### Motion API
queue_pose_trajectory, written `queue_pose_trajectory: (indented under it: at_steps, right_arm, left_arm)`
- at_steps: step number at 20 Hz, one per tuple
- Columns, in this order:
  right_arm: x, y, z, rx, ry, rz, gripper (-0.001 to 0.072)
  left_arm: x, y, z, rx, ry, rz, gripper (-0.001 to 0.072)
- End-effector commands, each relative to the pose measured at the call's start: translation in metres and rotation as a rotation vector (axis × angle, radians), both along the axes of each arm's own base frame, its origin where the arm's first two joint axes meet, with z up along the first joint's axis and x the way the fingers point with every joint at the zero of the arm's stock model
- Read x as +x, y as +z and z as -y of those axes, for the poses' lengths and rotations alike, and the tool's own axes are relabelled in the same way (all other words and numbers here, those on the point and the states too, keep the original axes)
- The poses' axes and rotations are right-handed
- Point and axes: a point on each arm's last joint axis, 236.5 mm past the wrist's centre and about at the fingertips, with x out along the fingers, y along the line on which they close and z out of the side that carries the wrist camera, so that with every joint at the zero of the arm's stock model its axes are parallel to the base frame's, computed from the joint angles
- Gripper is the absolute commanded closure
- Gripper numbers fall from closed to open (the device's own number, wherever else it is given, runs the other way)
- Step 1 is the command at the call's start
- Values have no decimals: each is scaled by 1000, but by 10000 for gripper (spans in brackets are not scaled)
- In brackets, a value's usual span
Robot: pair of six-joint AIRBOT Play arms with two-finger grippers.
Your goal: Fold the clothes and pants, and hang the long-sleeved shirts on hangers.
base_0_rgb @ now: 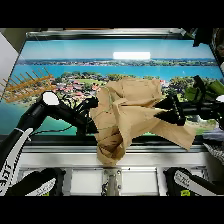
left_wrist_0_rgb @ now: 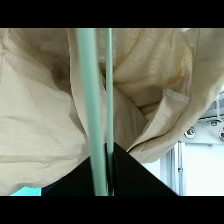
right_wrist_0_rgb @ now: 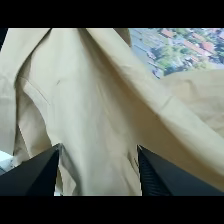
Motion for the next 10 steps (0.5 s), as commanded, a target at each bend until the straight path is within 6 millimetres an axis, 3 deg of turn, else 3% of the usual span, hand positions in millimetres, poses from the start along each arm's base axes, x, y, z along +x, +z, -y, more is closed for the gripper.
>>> queue_pose_trajectory:
  at_steps: [1,10]
  right_arm:
    - [-4,-4,-16,31,58,-20,193]
    - [-13,-6,-33,32,118,-45,193]
  left_arm:
    - [0,0,0,1,1,1,696]
    - [0,0,0,0,1,1,696]
